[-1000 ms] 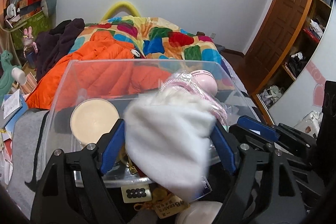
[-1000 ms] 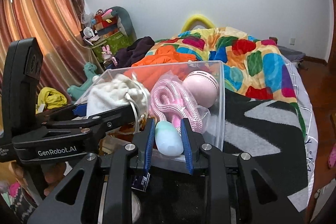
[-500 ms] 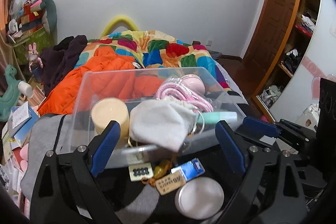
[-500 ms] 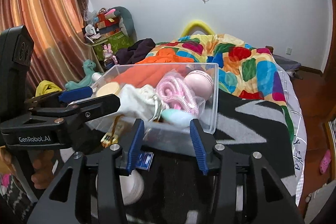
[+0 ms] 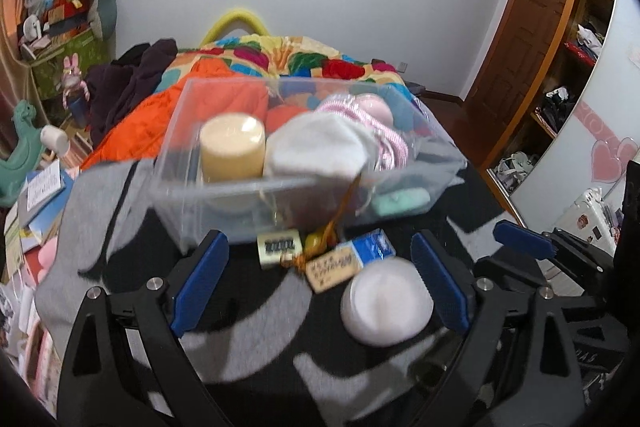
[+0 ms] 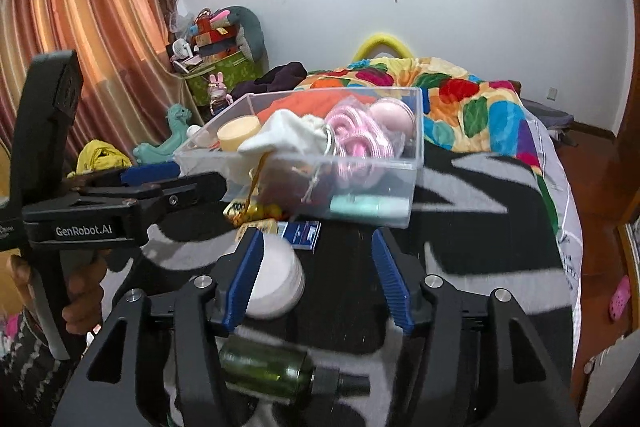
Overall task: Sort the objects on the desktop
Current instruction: 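Carry the cloth bag and mint bottle into the clear bin and release both, then grasp the green glass bottle with the right tool while the left grasps the white round container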
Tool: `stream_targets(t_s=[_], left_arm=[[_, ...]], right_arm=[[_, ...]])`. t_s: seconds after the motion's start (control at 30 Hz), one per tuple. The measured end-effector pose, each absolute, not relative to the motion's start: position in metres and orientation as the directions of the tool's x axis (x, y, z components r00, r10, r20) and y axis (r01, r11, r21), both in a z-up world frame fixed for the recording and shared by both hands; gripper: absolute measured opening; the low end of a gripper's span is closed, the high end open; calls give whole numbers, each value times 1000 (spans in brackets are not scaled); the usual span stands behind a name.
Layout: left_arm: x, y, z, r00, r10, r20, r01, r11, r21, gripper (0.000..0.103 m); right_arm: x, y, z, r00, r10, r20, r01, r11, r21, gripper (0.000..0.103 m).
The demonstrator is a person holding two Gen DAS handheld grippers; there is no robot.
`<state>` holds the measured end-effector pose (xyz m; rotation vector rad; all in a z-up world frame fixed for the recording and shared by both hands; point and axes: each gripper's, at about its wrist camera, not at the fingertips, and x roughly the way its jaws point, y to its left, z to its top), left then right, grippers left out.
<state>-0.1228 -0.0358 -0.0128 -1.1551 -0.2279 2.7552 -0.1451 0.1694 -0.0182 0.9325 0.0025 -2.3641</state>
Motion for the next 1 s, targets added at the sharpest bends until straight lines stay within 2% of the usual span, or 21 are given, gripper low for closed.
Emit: stream_targets(t_s=[0.07,0.13,0.33,0.47,0.5,0.53,0.63,0.73,0.77,0.8,1.0], left_arm=[[-116,-38,-19,-685,205,-699,-71,-974,-216,93],[-108,-41,-25,-676,223,-702,-65,-967,-245,93],[-96,-42,-38,-659,247,-711,-45,-956,-290,94],[-86,-40,-42,-670,219,-709,-31,-963,-269,94],[-84,-40,-44,-669,221,-709,-28,-962,-272,94],[-82,-41,-46,-666,233,-709,-28,-957,-289,94],[-76,-45,-54,-658,265,-704,-12,-940,-342,94],[-71,-47,-60,-654,279,-703,-1,-930,-368,94],[-70,-48,-62,-652,280,-705,5,-928,-373,94],[-70,-48,-64,-650,281,-706,8,-926,-376,94],[-74,-34,-65,-647,267,-714,-1,-937,-350,94]], right_arm=[[-139,175,-23,-571,-537,-621,516,-823,237,54],[-132,179,-28,-571,-532,-625,503,-828,246,61],[-112,181,-41,-567,-535,-626,484,-832,272,62],[-94,173,-47,-572,-525,-630,498,-833,241,62],[-89,169,-49,-576,-521,-630,502,-834,230,66],[-86,167,-51,-577,-521,-629,506,-833,225,70],[-80,159,-58,-587,-507,-631,507,-838,202,71],[-78,156,-65,-598,-504,-623,524,-834,173,68],[-77,157,-66,-617,-492,-615,519,-841,153,63],[-77,160,-67,-628,-482,-611,513,-847,141,53],[-74,181,-63,-625,-524,-578,504,-837,214,52]])
